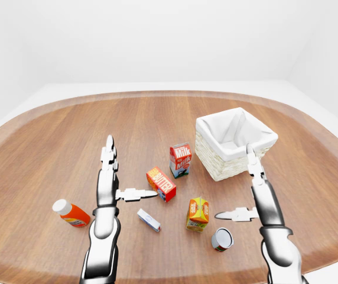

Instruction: Pick up the alphabet soup and the tomato sauce, and put them in the basket.

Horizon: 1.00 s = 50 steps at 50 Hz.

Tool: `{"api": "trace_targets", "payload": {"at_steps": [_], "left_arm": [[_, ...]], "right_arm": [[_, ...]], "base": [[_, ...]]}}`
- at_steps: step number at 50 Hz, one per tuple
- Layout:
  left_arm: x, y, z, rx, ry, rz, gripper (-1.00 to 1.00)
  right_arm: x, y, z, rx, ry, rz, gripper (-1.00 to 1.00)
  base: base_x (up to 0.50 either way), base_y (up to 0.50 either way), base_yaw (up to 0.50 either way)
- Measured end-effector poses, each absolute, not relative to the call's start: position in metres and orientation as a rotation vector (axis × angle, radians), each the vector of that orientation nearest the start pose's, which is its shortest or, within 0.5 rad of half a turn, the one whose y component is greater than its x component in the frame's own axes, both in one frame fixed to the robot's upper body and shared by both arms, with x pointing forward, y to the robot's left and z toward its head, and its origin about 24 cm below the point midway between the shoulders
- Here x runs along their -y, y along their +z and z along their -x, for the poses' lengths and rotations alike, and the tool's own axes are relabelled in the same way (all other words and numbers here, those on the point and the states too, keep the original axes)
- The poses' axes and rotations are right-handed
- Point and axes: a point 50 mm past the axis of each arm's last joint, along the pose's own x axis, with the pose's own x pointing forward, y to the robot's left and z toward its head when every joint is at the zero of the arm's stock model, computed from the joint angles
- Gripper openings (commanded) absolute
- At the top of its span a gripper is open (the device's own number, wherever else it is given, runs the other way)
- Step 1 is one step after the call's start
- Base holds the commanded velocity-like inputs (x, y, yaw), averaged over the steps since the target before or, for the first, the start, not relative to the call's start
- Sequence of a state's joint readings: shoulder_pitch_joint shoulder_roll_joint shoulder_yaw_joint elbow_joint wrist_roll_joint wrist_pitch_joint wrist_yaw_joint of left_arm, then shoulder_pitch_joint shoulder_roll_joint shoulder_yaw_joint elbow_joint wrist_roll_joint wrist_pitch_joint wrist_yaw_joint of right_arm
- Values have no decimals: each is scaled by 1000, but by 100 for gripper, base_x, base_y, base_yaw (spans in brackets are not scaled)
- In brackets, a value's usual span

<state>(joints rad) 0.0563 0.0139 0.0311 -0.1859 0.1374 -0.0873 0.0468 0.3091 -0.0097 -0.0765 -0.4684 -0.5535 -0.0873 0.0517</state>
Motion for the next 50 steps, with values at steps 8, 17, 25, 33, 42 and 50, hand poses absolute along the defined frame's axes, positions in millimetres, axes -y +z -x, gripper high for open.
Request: {"api": "trace_targets", "payload": {"at_steps": [8, 17, 25, 33, 42, 50], "left_arm": [[-163, 81, -240, 222, 94, -153, 100], [-163, 81, -241, 222, 95, -153, 100], [-163, 80, -241, 217, 96, -153, 100], [-163, 78, -242, 210, 96, -153, 100], [-163, 78, -241, 208, 96, -153, 100], [-164, 78, -241, 209, 95, -154, 100]], "right_arm": [[179, 88, -183, 168, -110, 614, 100], [180, 79, -177, 118, -106, 610, 100], [182, 69, -172, 63, -107, 610, 100], [183, 58, -166, 10, -108, 611, 100], [184, 47, -162, -39, -109, 616, 100], [185, 38, -159, -81, -111, 624, 100]], "base": [[0, 0, 0], [0, 0, 0], [0, 0, 0], [0, 0, 0], [0, 0, 0], [0, 0, 0]]}}
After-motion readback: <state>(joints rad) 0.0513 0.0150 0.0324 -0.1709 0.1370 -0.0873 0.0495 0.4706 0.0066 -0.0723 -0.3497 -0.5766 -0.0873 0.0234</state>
